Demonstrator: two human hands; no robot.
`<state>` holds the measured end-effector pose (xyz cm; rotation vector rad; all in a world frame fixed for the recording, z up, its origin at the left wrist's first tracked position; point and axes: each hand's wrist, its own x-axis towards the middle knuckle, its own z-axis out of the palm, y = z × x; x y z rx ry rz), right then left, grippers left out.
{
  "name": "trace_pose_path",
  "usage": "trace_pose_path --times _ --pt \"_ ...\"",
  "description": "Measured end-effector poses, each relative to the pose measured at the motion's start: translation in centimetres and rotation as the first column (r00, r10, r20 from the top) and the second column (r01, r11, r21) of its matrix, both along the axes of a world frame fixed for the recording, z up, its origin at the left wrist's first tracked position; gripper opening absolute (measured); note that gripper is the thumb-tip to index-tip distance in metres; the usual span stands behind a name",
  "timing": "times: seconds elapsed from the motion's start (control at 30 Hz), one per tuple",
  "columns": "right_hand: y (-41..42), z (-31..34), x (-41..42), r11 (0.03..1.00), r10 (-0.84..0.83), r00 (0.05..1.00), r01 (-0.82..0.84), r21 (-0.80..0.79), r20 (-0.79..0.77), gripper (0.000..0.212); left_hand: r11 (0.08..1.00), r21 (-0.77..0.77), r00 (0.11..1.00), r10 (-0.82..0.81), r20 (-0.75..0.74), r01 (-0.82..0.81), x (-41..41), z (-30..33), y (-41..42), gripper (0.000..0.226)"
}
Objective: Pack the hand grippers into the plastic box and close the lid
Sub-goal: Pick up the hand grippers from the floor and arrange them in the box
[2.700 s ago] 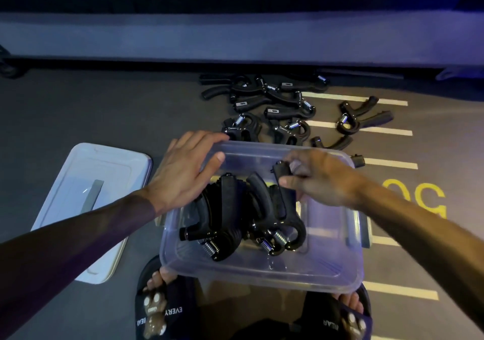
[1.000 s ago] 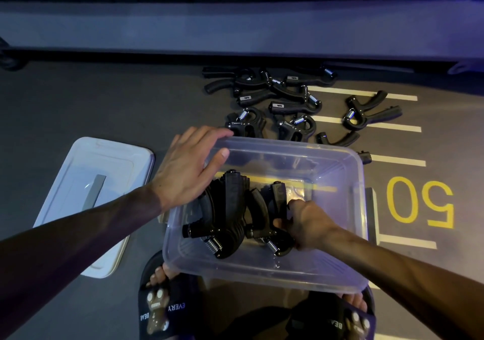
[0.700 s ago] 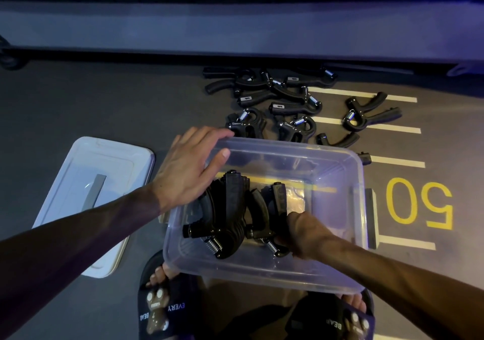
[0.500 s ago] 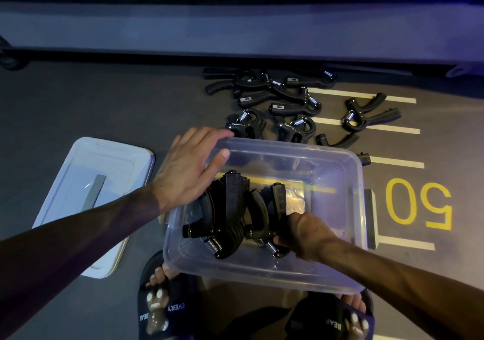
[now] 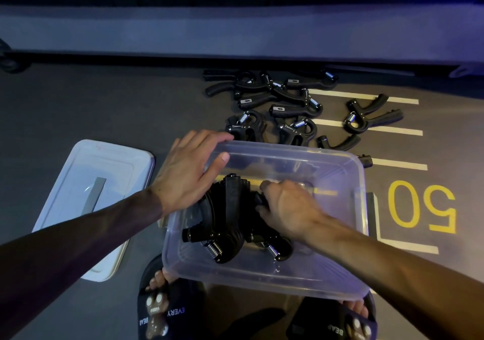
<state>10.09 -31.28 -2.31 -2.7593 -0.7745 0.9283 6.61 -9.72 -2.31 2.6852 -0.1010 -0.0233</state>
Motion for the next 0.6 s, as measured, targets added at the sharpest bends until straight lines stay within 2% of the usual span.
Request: trace_pose_path --times 0.1,0.2,0.4,0.6 --pt "0.7 -1.1 -1.1 0.999 0.027 0.993 -0.032 -0.042 -0.117 0.046 1.0 -0.003 1.0 0.001 -0.001 -0.001 0.0 0.0 0.0 0.042" --pt "1.5 -2.1 -1.4 0.996 0.021 0.985 -0.036 -0.087 -0.17 0.064 1.0 -0.003 1.0 0.002 0.001 -0.002 0.0 0.0 0.0 0.043" --pt "2.8 -2.6 -1.0 0.992 -0.028 0.984 0.006 -0.123 -0.177 0.054 1.0 -0.006 1.0 -0.005 0.016 0.005 0.1 -0.1 0.1 0.041" --pt "1.9 -3.0 -1.2 0.995 -0.061 0.983 0.046 -0.09 -0.174 0.051 1.0 -0.01 1.0 0.0 0.01 0.0 0.0 -0.1 0.1 0.042"
